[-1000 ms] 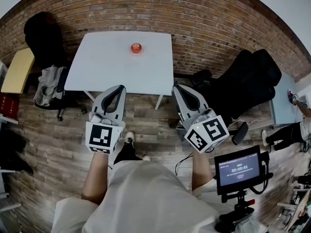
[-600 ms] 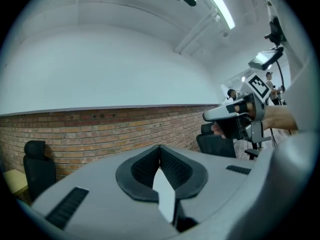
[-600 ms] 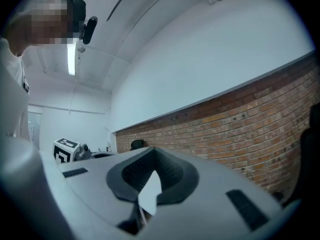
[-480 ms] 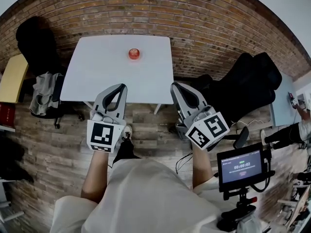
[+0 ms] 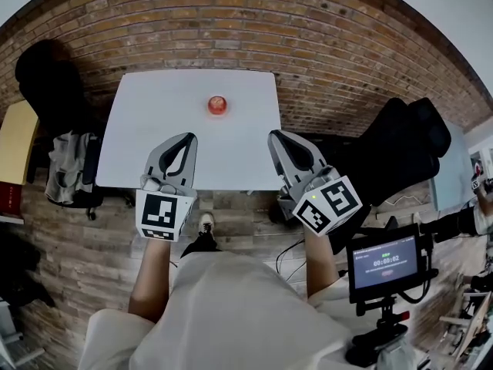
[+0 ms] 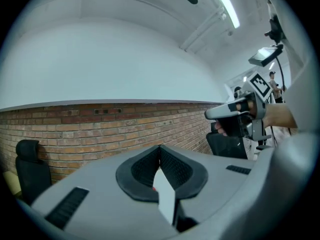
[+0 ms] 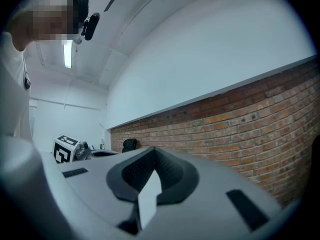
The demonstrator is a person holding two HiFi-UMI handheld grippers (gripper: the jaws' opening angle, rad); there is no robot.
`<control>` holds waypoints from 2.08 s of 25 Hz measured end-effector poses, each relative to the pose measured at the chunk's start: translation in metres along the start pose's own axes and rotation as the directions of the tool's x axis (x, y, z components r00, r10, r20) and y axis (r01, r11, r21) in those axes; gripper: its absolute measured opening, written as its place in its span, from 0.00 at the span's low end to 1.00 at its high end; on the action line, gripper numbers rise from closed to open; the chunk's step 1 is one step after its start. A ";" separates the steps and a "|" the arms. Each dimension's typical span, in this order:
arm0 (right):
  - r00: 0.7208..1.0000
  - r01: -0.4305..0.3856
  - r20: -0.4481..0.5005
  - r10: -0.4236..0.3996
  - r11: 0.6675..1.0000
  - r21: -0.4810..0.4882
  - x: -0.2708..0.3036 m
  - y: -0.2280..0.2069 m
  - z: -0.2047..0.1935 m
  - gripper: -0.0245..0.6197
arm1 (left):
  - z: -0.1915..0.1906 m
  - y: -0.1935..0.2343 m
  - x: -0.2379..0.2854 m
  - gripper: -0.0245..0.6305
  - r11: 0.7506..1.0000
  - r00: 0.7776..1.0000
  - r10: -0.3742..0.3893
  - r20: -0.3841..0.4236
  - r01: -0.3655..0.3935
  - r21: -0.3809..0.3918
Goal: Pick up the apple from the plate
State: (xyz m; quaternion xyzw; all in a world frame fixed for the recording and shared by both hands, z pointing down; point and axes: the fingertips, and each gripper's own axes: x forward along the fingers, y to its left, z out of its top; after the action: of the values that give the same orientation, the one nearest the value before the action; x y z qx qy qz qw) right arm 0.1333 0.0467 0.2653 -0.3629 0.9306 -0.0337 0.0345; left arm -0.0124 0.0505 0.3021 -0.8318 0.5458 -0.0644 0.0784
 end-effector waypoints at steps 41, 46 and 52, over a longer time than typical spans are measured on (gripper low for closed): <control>0.940 0.098 -0.324 -0.111 0.994 -0.055 0.202 -0.066 -0.087 0.05 | -0.070 0.158 0.114 0.05 0.992 0.993 -0.096 -0.069 0.090 -0.085; 0.928 0.099 -0.355 -0.109 0.994 -0.045 0.211 -0.066 -0.101 0.05 | -0.076 0.169 0.114 0.05 0.990 0.993 -0.094 -0.078 0.084 -0.117; 0.919 0.079 -0.385 -0.088 0.996 -0.038 0.223 -0.064 -0.115 0.05 | -0.081 0.181 0.108 0.05 0.990 0.994 -0.069 -0.086 0.058 -0.130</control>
State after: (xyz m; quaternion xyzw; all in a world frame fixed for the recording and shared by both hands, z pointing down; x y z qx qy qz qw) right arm 0.0022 -0.1471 0.3768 -0.3887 0.9031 -0.0959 -0.1550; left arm -0.1481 -0.1246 0.3472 -0.8483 0.5249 -0.0694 -0.0018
